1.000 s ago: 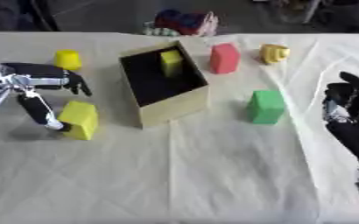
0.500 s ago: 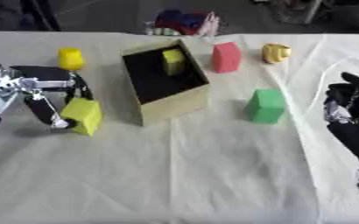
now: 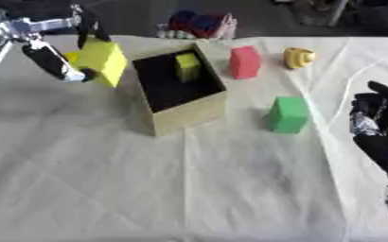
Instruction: Pick up objects on the table and place them in the box.
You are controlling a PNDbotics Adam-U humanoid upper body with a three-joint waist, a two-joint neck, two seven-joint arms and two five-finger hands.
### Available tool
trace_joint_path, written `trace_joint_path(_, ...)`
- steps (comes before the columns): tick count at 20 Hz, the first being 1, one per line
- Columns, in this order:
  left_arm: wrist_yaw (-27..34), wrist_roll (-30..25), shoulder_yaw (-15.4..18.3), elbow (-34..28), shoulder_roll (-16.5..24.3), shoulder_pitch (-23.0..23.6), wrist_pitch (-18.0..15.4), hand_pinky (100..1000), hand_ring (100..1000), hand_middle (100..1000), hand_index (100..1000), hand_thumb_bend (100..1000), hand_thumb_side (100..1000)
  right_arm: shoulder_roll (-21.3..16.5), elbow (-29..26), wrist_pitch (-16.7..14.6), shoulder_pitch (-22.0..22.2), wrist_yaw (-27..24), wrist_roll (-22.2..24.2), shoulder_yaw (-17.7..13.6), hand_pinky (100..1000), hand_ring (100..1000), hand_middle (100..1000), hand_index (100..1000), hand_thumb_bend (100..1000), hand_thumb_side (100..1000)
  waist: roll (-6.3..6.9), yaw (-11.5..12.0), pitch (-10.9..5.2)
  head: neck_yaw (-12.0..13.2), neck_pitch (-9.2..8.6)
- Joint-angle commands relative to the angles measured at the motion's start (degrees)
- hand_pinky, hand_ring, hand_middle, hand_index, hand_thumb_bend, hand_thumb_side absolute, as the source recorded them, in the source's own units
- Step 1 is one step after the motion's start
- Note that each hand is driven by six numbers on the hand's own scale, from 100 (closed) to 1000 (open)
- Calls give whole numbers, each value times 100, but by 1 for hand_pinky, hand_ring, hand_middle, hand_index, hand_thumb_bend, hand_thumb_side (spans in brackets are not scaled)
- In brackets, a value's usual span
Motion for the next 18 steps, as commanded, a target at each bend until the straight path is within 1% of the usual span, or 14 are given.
trace_joint_path(1,-448,491,97,421,-314,-298,14,741,555,512,615,353,117,-56,-53,-10,-96,-34,34,15,798,744,683,869,100,255,40,-51,-104,21,23)
trace_joint_path(2,-576,631,92,577,-435,-355,0,743,558,515,619,357,120,-58,-52,-9,-106,-41,36,20,798,744,683,869,100,255,37,-76,-88,25,23)
trace_joint_path(3,-690,772,96,713,-560,-401,-19,749,569,525,630,375,148,-57,-52,-8,-120,-48,38,25,798,744,683,869,100,255,32,-102,-66,33,23)
trace_joint_path(4,-785,901,99,832,-659,-435,-46,749,569,525,630,375,148,-55,-51,-6,-132,-54,39,30,798,744,683,869,100,255,29,-118,-50,40,23)
trace_joint_path(8,-982,1163,104,1069,-773,-479,-163,749,569,525,630,375,148,-53,-50,-4,-143,-63,42,33,798,744,683,869,100,255,26,-132,-36,45,23)
trace_joint_path(9,-994,1190,98,1082,-795,-484,-184,771,615,572,670,412,200,-49,-51,-5,-150,-64,45,37,798,744,682,869,100,255,19,-143,-27,53,23)
trace_joint_path(10,-971,1236,45,1066,-877,-494,-222,772,617,573,672,419,209,-33,-54,-8,-181,-71,58,55,798,744,682,869,100,254,8,-205,10,89,23)
trace_joint_path(12,-979,1371,-21,1110,-1100,-512,-242,778,629,586,682,444,240,-17,-50,-8,-207,-81,77,69,798,744,682,869,100,255,6,-250,35,108,23)
trace_joint_path(13,-992,1436,-48,1141,-1165,-517,-256,787,659,615,705,472,273,-13,-48,-10,-213,-83,84,72,798,744,682,869,100,255,7,-258,38,109,23)
trace_joint_path(14,-990,1476,-79,1166,-1206,-518,-286,788,663,619,708,477,278,-11,-46,-11,-218,-83,89,74,798,744,682,869,100,255,10,-263,40,108,23)
trace_joint_path(16,-991,1489,-144,1179,-1230,-526,-367,800,690,647,728,533,319,-11,-42,-12,-222,-81,94,74,798,744,682,869,100,255,20,-273,39,105,23)
trace_joint_path(17,-1008,1462,-180,1179,-1225,-525,-409,810,731,699,768,573,350,-11,-40,-13,-223,-80,95,73,798,744,682,869,100,255,24,-276,38,103,23)
trace_joint_path(18,-1054,1397,-230,1193,-1216,-521,-461,815,751,728,790,592,363,-11,-37,-12,-221,-79,95,72,798,744,682,869,100,255,28,-281,36,102,23)
